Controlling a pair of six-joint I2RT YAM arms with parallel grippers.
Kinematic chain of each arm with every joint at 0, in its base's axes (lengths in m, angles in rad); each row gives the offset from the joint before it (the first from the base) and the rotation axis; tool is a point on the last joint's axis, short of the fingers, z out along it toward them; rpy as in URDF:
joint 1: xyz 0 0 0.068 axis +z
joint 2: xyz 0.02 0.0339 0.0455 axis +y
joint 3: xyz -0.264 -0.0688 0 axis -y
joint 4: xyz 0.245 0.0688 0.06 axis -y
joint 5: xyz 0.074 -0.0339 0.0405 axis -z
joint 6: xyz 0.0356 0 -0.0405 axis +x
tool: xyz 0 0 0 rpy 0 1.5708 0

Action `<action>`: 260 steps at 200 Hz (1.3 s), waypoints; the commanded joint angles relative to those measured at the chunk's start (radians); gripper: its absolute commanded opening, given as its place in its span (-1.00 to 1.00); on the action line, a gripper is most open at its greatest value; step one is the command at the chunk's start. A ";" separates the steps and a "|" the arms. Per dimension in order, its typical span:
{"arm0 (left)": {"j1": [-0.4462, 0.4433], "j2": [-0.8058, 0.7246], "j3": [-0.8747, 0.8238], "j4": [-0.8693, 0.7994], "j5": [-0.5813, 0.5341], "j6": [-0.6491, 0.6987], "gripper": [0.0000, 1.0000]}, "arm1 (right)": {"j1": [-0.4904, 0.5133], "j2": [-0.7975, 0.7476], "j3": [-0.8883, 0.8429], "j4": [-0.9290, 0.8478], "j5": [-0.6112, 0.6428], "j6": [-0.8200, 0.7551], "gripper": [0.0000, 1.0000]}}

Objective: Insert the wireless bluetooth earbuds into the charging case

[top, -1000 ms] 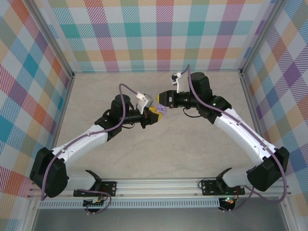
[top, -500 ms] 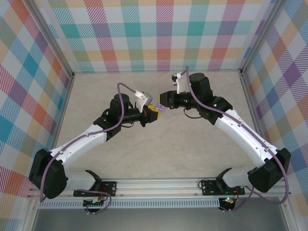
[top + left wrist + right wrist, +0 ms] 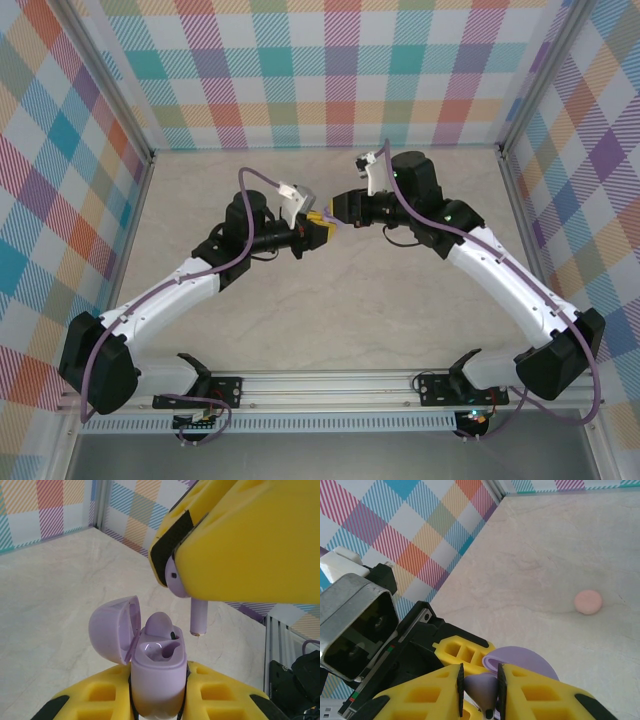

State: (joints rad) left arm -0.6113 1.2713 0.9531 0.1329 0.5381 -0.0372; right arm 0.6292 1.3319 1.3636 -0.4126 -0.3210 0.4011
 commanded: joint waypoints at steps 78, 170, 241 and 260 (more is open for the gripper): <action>-0.007 -0.032 0.034 0.011 0.070 -0.022 -1.00 | 0.009 0.000 0.028 -0.011 0.000 -0.038 -0.49; -0.007 -0.034 0.044 0.017 0.077 -0.041 -1.00 | 0.014 0.006 0.026 -0.014 0.011 -0.044 -0.50; -0.007 -0.024 0.062 0.019 0.060 -0.072 -1.00 | 0.019 0.002 0.012 -0.009 0.005 -0.042 -0.50; -0.007 -0.023 0.065 0.020 0.041 -0.083 -1.00 | 0.018 0.003 0.012 -0.011 0.001 -0.044 -0.50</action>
State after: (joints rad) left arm -0.6117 1.2648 0.9798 0.1326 0.5896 -0.0948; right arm 0.6415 1.3323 1.3640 -0.4271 -0.3141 0.3763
